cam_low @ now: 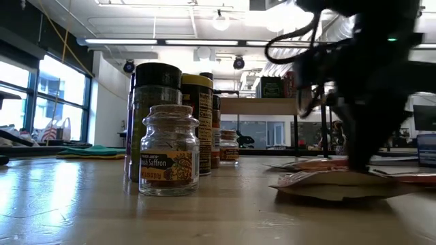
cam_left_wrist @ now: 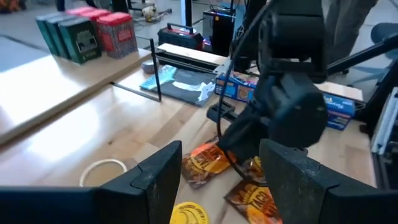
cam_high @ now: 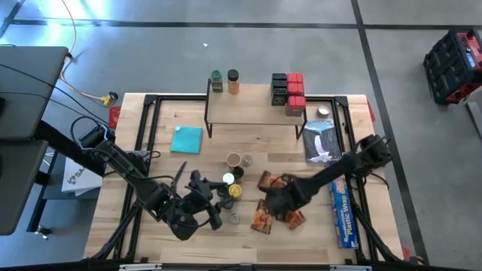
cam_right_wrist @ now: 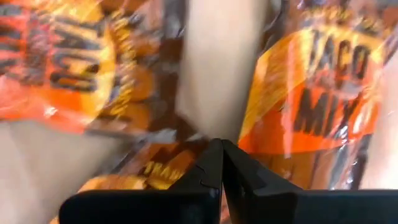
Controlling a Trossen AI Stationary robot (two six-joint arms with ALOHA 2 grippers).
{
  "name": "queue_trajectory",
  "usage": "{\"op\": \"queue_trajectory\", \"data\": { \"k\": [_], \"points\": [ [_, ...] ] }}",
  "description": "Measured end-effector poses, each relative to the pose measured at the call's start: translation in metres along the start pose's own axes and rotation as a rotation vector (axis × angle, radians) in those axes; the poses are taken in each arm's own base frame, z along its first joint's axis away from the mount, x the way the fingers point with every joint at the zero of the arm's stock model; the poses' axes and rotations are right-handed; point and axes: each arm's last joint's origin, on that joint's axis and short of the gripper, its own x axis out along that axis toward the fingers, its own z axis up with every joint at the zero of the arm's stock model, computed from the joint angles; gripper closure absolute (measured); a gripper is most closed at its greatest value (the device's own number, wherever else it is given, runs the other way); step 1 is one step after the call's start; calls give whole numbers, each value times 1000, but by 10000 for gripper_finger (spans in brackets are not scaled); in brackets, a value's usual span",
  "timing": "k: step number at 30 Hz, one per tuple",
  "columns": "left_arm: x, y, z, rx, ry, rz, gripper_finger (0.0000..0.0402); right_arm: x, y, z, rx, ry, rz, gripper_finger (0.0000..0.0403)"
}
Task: Shelf spices
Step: Put the orange seasoning pack on the shelf
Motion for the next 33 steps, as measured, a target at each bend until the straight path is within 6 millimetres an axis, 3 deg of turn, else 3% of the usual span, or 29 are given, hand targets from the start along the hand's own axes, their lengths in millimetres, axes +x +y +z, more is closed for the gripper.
{"op": "queue_trajectory", "data": {
  "k": [10,13,18,22,25,33],
  "points": [
    [1,1,1,21,-6,9,191,-48,-19,5,-45,-139,53,403],
    [1,1,1,22,-6,9,191,-63,-13,-5,-16,-168,69,403],
    [2,0,1,7,10,-10,191,-71,-2,-43,87,-211,69,403],
    [2,0,1,-29,13,-14,191,-55,-7,-72,308,-251,127,400],
    [3,1,1,-30,15,-15,191,-35,-16,-86,371,-286,185,380],
    [4,0,0,-19,41,-45,191,8,-43,-104,469,-377,188,271]
  ]
}}
